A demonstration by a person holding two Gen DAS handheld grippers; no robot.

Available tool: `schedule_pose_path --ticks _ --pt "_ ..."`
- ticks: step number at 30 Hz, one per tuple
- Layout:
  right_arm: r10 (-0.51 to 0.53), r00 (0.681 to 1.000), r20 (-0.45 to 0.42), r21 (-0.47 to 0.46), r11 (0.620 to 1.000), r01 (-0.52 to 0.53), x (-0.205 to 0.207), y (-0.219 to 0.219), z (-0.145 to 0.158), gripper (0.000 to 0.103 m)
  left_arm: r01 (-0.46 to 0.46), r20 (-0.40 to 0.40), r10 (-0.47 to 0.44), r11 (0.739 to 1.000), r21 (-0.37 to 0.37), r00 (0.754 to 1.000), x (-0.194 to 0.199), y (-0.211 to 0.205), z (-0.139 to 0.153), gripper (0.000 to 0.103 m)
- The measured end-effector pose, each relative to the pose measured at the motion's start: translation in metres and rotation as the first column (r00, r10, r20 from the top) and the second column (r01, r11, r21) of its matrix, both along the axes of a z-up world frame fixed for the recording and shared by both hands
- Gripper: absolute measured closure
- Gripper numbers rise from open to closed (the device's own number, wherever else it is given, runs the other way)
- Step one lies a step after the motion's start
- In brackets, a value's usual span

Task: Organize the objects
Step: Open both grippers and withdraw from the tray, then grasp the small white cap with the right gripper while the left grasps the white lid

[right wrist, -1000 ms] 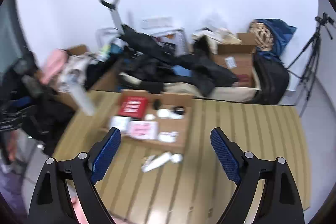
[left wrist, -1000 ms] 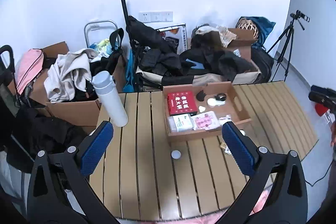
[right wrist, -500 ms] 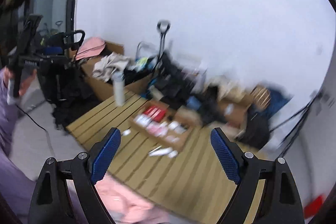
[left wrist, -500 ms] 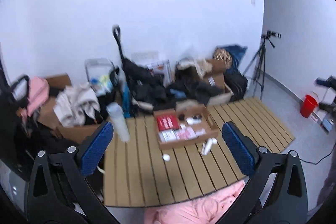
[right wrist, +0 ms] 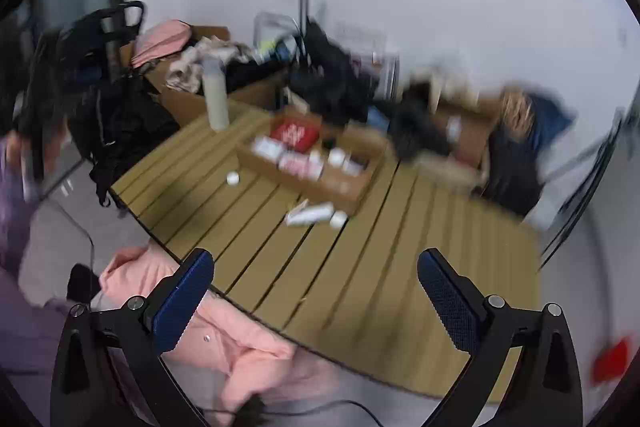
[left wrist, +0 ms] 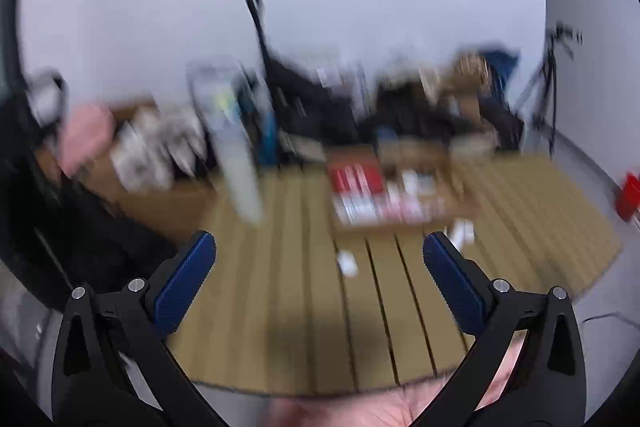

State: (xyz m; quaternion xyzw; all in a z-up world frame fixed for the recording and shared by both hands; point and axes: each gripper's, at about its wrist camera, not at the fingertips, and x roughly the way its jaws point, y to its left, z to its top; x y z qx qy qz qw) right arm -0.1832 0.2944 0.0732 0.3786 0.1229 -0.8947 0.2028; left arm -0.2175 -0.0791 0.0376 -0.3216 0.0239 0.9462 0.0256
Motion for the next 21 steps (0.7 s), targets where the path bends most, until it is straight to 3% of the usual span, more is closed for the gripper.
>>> schedule_pose_path --ticks 3,6,8,12,17,21 --pt "-0.076 0.997 0.035 -0.074 0.994 0.078 -0.032 0.002 -0.074 0.003 -0.006 0.088 0.001 0.999 0.054 0.996 -0.02 0.008 -0.079 0.001" --pt "-0.154 0.987 -0.049 -0.024 0.988 0.153 -0.06 -0.006 -0.127 0.003 -0.012 0.123 0.008 0.999 0.038 0.992 -0.04 0.013 -0.129 0.01" --pt "-0.188 0.98 -0.057 0.012 0.982 0.189 -0.082 -0.013 -0.159 0.003 0.004 0.129 -0.007 1.0 0.023 0.992 -0.059 0.015 -0.151 0.015" --pt "-0.215 0.976 -0.022 0.017 0.976 0.215 -0.136 -0.018 -0.202 0.003 0.008 0.163 -0.018 0.998 0.063 0.987 -0.097 0.012 -0.179 0.026" --pt "-0.217 0.976 -0.01 0.086 0.972 0.217 -0.194 -0.032 -0.243 0.003 -0.029 0.231 0.005 0.994 0.104 0.973 -0.151 0.006 -0.208 0.049" --pt "-0.171 0.985 0.034 0.106 0.98 0.167 -0.228 -0.039 -0.264 0.025 -0.008 0.254 -0.012 0.997 0.076 0.967 -0.167 0.012 -0.222 0.052"
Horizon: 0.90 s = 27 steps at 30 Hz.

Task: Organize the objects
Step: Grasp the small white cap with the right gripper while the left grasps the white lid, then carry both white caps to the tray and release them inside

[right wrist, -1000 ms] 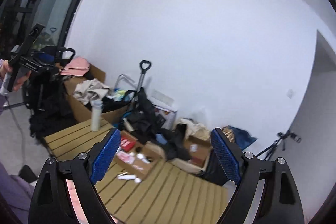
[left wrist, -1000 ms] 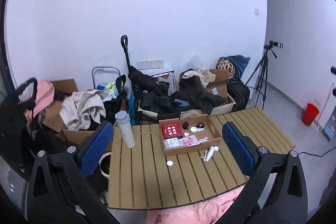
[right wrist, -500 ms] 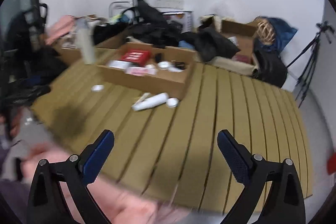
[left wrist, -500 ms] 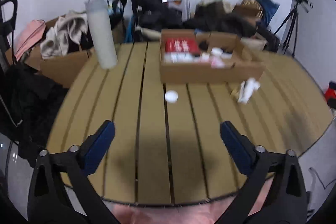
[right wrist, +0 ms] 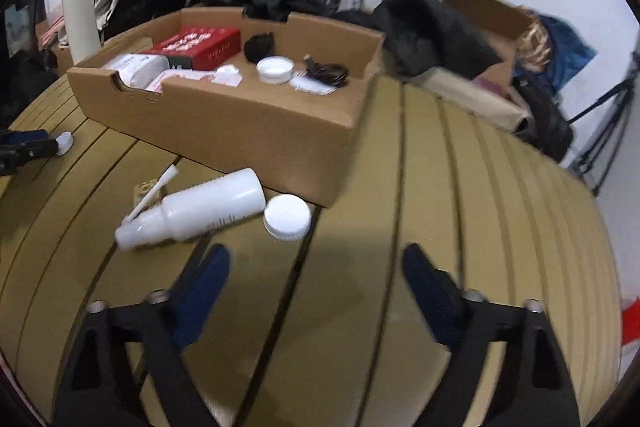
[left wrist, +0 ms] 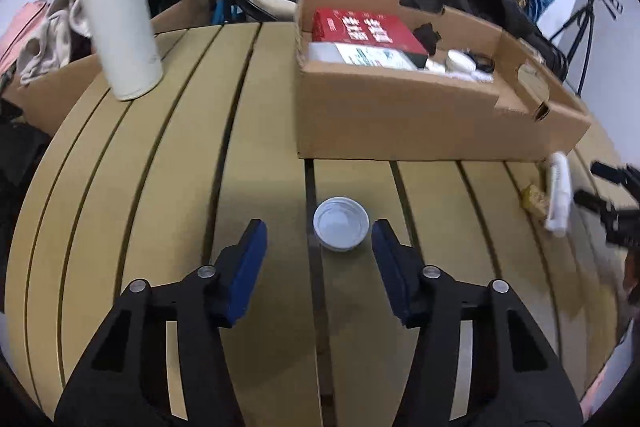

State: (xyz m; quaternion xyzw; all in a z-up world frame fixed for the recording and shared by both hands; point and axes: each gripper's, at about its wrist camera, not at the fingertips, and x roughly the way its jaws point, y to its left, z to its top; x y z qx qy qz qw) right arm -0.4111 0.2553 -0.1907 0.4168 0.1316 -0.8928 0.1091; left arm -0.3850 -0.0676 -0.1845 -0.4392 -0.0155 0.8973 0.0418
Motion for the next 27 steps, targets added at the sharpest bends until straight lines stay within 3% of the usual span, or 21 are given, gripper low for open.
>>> schedule_pose_path --ticks 3,5,7,10,15,20,23,27 --pt "0.007 1.0 0.021 -0.01 1.0 -0.007 -0.015 0.0 -0.007 0.033 0.01 -0.022 -0.011 0.998 -0.055 1.0 0.001 0.007 -0.002 0.056" --pt "0.005 1.0 0.017 -0.024 1.0 -0.005 -0.021 0.0 -0.01 0.035 0.016 -0.028 -0.017 0.999 -0.049 0.999 0.001 0.008 -0.002 0.077" --pt "0.007 1.0 0.021 -0.036 0.999 -0.006 -0.023 -0.003 -0.011 0.054 0.016 -0.029 -0.018 0.999 -0.048 0.999 -0.002 0.008 -0.002 0.078" --pt "0.016 1.0 0.021 -0.053 0.998 -0.015 -0.022 -0.005 -0.01 0.068 0.009 -0.03 -0.01 1.0 -0.02 1.0 -0.002 0.005 -0.002 0.078" --pt "0.009 1.0 0.029 -0.045 0.999 -0.008 -0.02 -0.006 -0.007 0.071 -0.002 -0.036 0.003 1.0 0.012 0.999 0.016 0.004 0.012 0.078" --pt "-0.01 1.0 -0.02 -0.081 0.997 0.009 0.031 0.012 0.037 0.071 0.008 -0.079 -0.005 0.999 0.037 0.997 0.07 -0.001 0.059 0.078" --pt "-0.032 0.998 -0.051 -0.067 0.997 0.029 0.076 0.025 0.071 0.071 0.019 -0.095 -0.019 1.0 0.004 0.995 0.107 -0.003 0.093 0.078" --pt "-0.115 0.991 -0.064 -0.104 0.989 0.108 0.158 0.046 0.124 0.071 0.057 -0.201 -0.053 0.998 0.015 0.978 0.18 0.002 0.144 0.078"
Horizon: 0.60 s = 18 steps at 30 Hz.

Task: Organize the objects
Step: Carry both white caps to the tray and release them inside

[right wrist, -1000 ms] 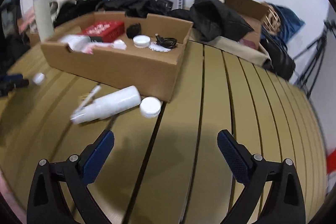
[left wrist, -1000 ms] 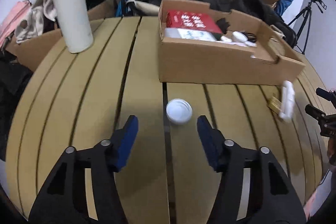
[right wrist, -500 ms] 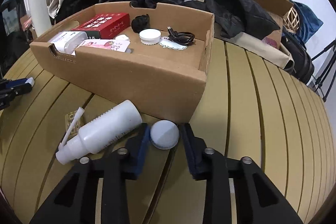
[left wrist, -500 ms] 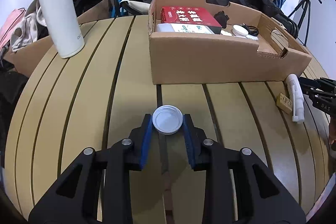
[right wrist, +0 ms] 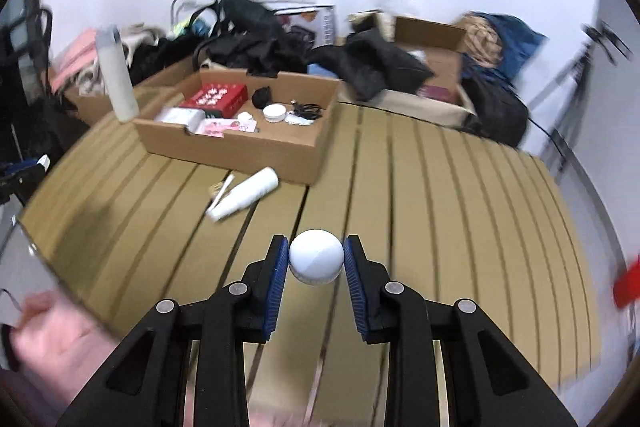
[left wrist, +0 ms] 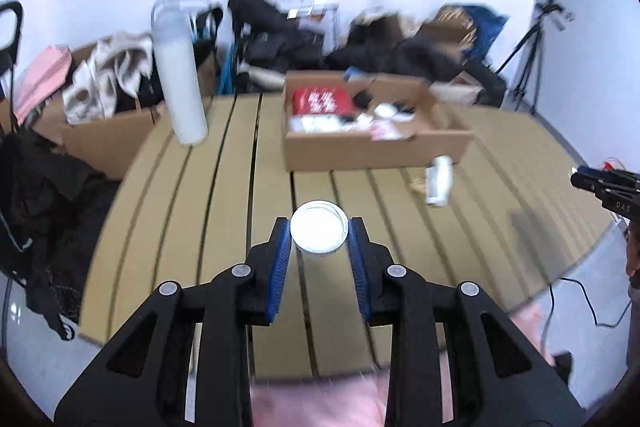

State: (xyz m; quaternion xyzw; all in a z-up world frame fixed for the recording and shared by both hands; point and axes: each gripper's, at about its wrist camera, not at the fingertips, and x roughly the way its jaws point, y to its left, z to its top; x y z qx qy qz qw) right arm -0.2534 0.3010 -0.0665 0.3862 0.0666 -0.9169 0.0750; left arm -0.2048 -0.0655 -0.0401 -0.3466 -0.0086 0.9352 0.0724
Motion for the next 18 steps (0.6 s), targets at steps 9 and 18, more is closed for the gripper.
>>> schedule_pose_path --ticks 9,18 --pt "-0.1 0.993 -0.058 -0.088 0.992 0.094 0.094 0.019 0.044 0.071 0.028 -0.104 -0.025 0.999 0.022 0.994 0.094 0.018 0.052 0.078" --pt "-0.045 0.997 -0.063 -0.129 0.991 0.037 0.09 0.004 0.043 0.071 0.065 -0.101 -0.06 0.997 0.043 0.993 0.089 0.028 0.056 0.078"
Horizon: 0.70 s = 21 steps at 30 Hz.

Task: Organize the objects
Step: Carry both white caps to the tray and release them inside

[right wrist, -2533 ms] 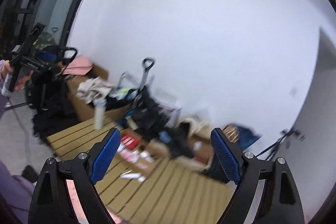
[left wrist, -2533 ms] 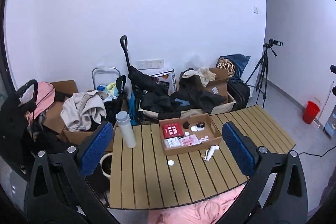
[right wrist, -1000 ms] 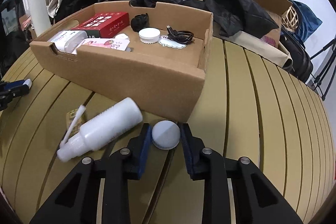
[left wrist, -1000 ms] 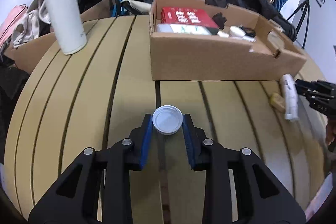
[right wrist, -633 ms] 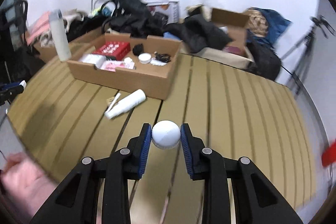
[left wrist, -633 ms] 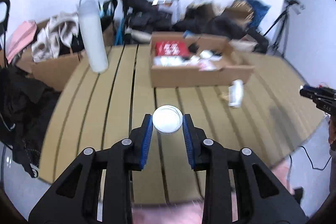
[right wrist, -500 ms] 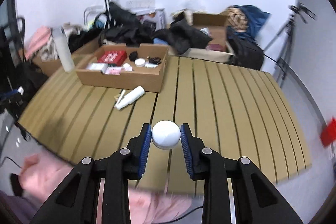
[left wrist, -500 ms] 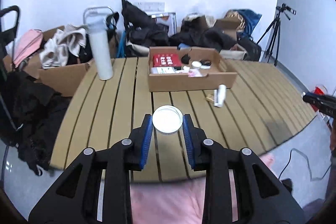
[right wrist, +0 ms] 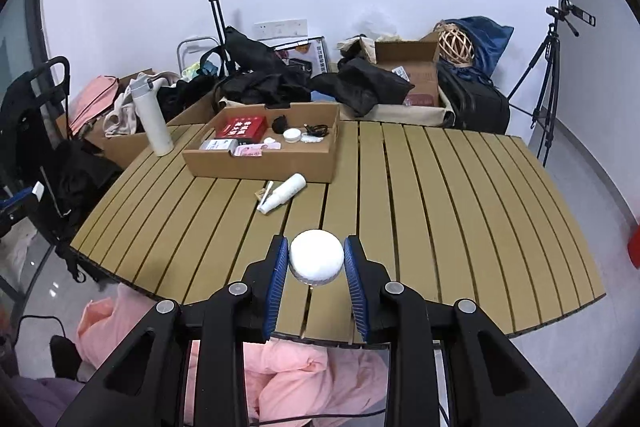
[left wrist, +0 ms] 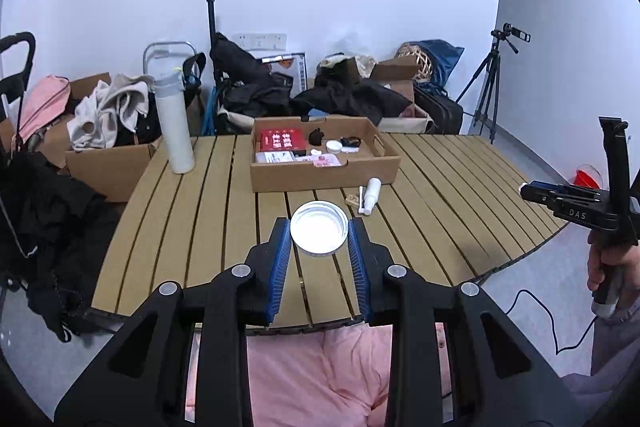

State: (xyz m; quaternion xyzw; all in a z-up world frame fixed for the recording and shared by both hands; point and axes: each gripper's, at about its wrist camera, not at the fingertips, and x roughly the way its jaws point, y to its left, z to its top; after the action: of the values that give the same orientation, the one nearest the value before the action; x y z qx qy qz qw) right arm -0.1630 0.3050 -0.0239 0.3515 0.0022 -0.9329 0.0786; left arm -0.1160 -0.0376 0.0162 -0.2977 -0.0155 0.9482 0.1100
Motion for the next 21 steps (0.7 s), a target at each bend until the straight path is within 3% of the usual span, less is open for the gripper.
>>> schedule_pose_path --ticks 5,8,12,17,20,21 --pt "0.017 1.0 0.021 0.0 1.0 -0.017 -0.03 -0.001 -0.003 0.071 0.053 0.057 -0.055 0.998 0.035 0.997 -0.058 0.011 0.003 0.078" --pt "0.064 0.998 -0.003 0.005 0.998 -0.064 -0.065 -0.007 0.007 0.071 0.112 0.102 -0.119 0.991 0.07 0.988 -0.126 0.025 0.015 0.078" --pt "0.134 0.991 -0.01 -0.016 0.991 -0.134 -0.146 -0.021 0.018 0.071 0.13 0.154 -0.135 0.991 0.041 0.979 -0.234 0.056 0.019 0.078" --pt "0.169 0.983 0.077 -0.033 0.985 -0.166 -0.268 -0.042 -0.001 0.071 0.095 0.284 -0.092 0.995 0.002 0.955 -0.354 0.083 -0.023 0.078" --pt "0.158 0.973 0.17 -0.026 0.987 -0.156 -0.338 -0.057 -0.037 0.071 0.069 0.344 -0.053 0.997 -0.035 0.938 -0.414 0.09 -0.066 0.078" --pt "0.132 0.969 0.207 0.016 0.99 -0.139 -0.36 -0.064 -0.054 0.071 0.062 0.38 -0.048 0.998 -0.024 0.924 -0.433 0.091 -0.084 0.078"
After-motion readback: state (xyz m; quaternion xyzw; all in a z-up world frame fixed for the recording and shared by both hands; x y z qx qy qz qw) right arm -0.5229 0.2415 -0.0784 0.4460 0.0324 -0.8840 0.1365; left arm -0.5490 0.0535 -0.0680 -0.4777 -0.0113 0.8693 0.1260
